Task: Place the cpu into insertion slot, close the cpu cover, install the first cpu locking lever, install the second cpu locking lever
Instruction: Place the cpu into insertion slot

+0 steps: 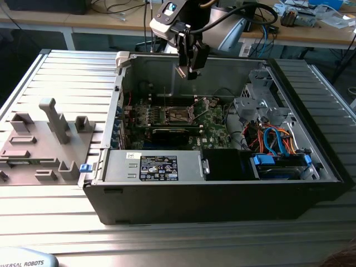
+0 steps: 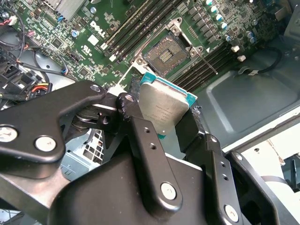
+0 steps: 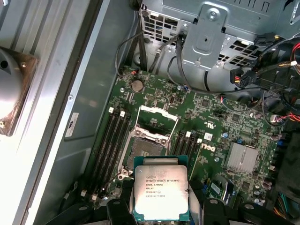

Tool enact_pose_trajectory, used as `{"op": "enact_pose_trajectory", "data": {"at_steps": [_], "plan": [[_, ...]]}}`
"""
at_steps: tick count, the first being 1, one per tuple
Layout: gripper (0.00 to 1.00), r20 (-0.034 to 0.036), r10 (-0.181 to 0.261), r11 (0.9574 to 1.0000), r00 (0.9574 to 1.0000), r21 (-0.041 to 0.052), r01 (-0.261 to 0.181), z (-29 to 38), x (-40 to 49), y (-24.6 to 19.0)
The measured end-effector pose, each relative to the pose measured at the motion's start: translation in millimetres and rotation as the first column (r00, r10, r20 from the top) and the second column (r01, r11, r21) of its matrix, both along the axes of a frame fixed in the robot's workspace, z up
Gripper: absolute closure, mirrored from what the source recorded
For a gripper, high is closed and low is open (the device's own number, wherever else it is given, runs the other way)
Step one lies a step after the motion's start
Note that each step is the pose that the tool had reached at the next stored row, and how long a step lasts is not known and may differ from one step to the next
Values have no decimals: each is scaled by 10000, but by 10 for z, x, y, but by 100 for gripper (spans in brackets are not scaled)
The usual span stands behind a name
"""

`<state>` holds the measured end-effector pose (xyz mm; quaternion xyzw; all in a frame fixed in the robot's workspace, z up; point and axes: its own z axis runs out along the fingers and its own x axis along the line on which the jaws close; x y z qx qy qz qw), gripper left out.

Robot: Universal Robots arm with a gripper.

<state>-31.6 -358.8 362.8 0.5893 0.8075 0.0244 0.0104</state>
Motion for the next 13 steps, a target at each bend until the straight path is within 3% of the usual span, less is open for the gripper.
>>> {"op": "enact_pose_trajectory", "data": {"at_steps": [13], "plan": [[46, 0, -83, 10000, 10000, 0, 83, 0, 0, 0]]}}
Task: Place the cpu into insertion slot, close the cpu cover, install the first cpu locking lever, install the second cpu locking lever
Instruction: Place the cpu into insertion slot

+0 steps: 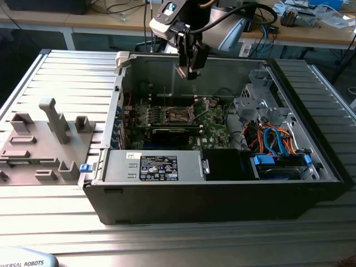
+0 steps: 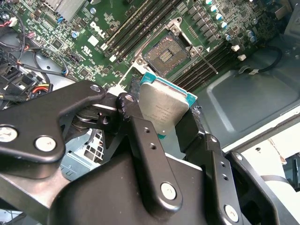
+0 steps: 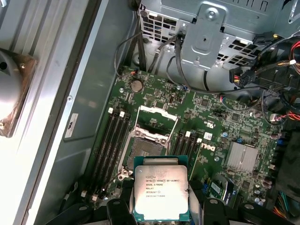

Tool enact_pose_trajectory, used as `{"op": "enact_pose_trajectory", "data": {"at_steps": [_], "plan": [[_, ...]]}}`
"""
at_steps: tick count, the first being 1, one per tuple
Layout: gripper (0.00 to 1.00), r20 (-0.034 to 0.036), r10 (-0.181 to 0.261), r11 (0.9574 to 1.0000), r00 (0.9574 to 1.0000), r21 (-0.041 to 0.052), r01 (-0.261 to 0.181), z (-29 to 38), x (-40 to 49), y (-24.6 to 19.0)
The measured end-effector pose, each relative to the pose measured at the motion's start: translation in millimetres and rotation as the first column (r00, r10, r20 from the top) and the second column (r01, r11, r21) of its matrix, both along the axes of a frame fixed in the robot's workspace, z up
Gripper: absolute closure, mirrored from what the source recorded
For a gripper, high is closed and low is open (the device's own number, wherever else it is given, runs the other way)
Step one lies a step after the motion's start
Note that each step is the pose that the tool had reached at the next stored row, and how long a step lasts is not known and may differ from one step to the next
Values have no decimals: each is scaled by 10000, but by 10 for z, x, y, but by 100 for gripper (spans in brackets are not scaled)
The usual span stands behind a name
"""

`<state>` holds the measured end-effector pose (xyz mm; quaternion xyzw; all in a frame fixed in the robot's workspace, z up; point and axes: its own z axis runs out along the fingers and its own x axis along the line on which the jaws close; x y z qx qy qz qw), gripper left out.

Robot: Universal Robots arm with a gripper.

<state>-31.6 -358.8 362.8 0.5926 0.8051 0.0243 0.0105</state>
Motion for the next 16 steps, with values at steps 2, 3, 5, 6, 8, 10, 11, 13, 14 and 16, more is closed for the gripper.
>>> {"op": "enact_pose_trajectory", "data": {"at_steps": [2, 3, 5, 6, 8, 10, 11, 13, 14, 16], "plan": [[46, 0, -14, 10000, 10000, 1, 14, 0, 0, 0], [46, 0, -22, 10000, 10000, 0, 22, 0, 0, 0], [46, 0, -39, 10000, 10000, 1, 39, 0, 0, 0], [46, 0, -43, 10000, 10000, 0, 43, 0, 0, 0], [46, 0, -56, 10000, 10000, 1, 56, 0, 0, 0], [46, 0, -68, 10000, 10000, 0, 68, 0, 0, 0], [46, 0, -72, 10000, 10000, 0, 72, 0, 0, 0], [46, 0, -86, 10000, 10000, 0, 86, 0, 0, 0], [46, 0, -90, 10000, 10000, 0, 90, 0, 0, 0], [46, 0, -102, 9999, 9999, 0, 102, 0, 0, 0]]}}
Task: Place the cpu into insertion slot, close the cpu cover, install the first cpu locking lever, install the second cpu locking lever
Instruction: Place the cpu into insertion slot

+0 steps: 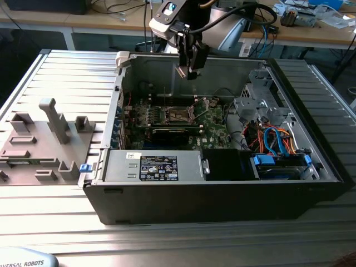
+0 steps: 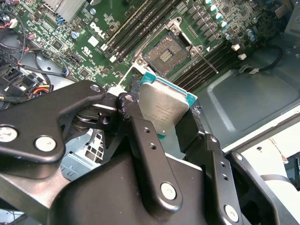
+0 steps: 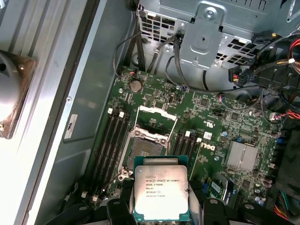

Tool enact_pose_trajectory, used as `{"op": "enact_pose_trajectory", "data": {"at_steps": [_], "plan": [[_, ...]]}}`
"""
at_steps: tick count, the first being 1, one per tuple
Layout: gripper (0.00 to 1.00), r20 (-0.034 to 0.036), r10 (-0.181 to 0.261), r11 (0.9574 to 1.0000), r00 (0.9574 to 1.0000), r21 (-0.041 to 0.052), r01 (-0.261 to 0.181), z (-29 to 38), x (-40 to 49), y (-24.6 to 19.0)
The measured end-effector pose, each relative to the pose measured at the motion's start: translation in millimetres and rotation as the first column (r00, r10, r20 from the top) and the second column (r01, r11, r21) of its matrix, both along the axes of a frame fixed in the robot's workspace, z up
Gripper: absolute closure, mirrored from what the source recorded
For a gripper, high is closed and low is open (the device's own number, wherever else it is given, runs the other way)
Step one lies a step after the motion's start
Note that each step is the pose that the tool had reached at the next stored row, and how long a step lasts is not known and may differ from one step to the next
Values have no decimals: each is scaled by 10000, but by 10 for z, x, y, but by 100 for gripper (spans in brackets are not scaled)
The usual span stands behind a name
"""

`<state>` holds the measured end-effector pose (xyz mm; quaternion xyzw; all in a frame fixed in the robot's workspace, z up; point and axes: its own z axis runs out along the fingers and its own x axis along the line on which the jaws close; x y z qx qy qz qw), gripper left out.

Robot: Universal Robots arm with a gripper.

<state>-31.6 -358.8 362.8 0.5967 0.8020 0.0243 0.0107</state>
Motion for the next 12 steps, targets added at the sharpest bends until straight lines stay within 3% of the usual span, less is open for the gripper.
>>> {"op": "enact_pose_trajectory", "data": {"at_steps": [12], "plan": [[46, 0, -62, 10000, 10000, 0, 62, 0, 0, 0]]}}
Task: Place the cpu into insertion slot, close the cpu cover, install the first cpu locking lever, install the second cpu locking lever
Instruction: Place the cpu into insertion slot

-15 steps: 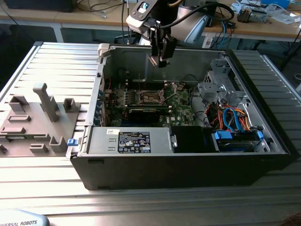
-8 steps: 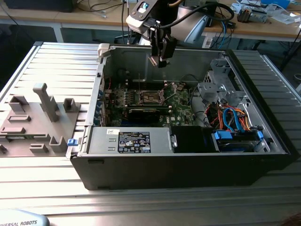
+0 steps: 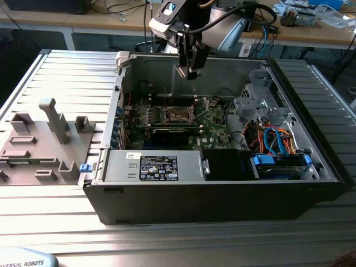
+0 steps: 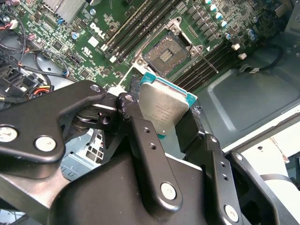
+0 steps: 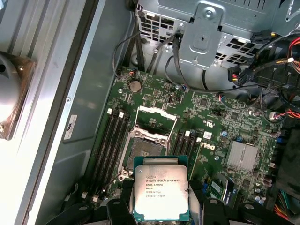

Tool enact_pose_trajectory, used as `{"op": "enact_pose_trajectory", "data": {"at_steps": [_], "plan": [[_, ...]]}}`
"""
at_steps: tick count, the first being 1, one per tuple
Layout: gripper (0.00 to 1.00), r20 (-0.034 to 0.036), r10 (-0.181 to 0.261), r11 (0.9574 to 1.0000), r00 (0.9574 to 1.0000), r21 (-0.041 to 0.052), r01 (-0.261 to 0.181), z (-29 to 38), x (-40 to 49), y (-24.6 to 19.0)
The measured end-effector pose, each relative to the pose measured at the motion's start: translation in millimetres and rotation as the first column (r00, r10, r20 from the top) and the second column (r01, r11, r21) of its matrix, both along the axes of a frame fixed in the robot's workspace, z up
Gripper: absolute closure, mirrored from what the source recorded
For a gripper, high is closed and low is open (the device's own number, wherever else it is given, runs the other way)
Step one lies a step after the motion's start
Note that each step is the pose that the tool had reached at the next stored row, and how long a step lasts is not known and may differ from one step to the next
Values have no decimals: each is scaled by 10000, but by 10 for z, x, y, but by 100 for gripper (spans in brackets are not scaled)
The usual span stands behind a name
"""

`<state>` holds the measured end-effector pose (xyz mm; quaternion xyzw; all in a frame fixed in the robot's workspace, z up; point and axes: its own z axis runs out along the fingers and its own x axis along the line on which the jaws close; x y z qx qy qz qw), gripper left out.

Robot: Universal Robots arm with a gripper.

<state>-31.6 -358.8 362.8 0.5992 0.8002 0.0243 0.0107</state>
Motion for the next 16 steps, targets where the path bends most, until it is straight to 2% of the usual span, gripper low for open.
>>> {"op": "enact_pose_trajectory", "data": {"at_steps": [16], "plan": [[46, 0, -88, 10000, 10000, 0, 88, 0, 0, 0]]}}
